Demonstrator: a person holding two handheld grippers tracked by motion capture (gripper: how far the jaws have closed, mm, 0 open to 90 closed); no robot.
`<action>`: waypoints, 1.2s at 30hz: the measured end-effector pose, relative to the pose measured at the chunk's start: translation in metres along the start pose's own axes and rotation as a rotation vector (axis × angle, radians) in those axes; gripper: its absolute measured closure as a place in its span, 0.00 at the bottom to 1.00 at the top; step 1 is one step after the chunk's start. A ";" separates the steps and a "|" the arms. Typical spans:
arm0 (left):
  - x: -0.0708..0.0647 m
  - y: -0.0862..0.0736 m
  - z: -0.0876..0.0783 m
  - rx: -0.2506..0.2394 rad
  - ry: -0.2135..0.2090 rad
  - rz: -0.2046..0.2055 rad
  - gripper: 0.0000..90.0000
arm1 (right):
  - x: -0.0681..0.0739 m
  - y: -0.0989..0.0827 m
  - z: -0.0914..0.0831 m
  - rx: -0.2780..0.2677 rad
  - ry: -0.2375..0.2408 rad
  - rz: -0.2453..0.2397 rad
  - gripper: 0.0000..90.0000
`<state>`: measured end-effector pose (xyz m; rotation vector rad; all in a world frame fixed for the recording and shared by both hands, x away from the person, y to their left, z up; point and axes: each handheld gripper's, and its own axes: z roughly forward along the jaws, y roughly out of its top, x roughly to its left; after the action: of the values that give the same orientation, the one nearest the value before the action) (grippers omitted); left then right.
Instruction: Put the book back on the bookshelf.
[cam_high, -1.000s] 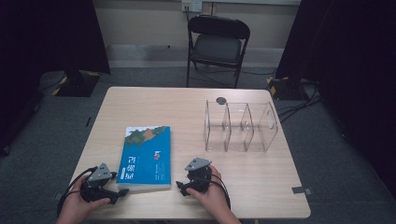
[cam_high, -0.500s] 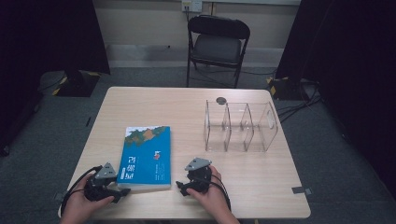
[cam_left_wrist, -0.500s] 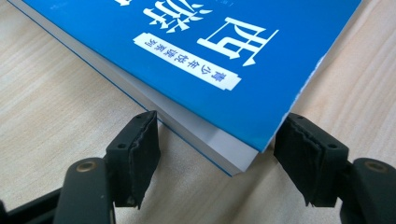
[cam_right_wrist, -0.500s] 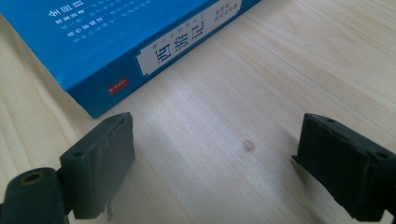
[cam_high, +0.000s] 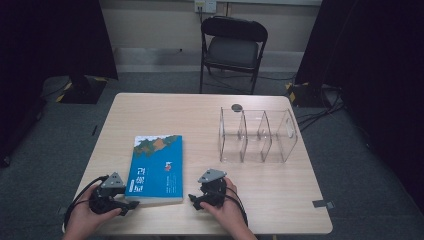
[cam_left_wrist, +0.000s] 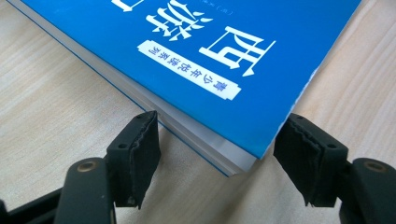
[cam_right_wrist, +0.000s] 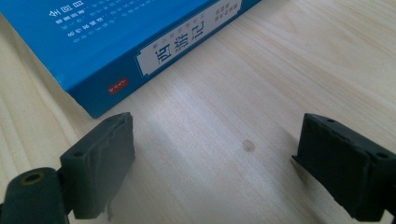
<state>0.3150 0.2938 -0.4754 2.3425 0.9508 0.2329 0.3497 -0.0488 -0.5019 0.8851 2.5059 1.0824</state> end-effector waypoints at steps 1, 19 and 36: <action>0.000 0.000 0.001 -0.007 0.003 -0.003 0.35 | 0.000 0.000 0.000 0.000 0.000 0.001 0.12; 0.003 0.011 -0.012 -0.026 -0.026 -0.026 0.36 | 0.001 -0.002 -0.002 0.000 0.006 -0.006 0.12; 0.002 0.018 -0.019 -0.094 -0.029 -0.030 0.37 | 0.008 0.000 -0.004 0.025 0.042 -0.027 0.13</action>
<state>0.3198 0.2942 -0.4494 2.2387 0.9403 0.2254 0.3420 -0.0459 -0.4989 0.8419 2.5629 1.0744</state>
